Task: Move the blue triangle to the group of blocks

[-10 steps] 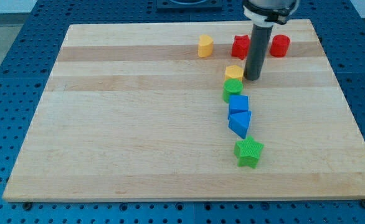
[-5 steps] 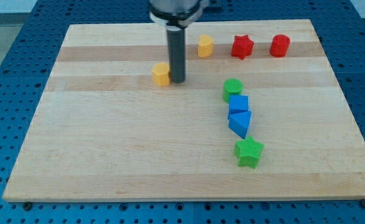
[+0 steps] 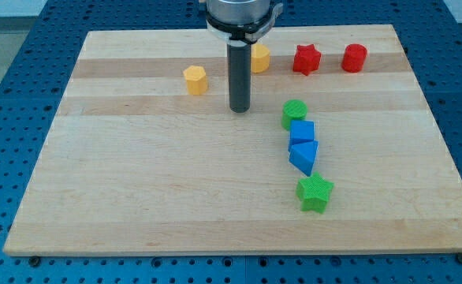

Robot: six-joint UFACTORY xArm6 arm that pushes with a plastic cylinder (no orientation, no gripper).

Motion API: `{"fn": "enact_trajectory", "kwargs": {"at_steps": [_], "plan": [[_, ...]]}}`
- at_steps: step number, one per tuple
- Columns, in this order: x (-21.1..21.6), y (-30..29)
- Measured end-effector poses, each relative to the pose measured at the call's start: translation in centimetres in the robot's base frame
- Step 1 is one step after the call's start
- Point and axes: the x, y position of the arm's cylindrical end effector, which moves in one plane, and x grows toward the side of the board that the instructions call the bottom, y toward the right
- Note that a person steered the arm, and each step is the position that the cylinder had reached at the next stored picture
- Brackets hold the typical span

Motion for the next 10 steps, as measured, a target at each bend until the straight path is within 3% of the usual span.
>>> {"fn": "enact_trajectory", "kwargs": {"at_steps": [5,9,10], "plan": [[-1.8,-7.8],[-9.3,-4.2],[-4.2,-3.5]]}}
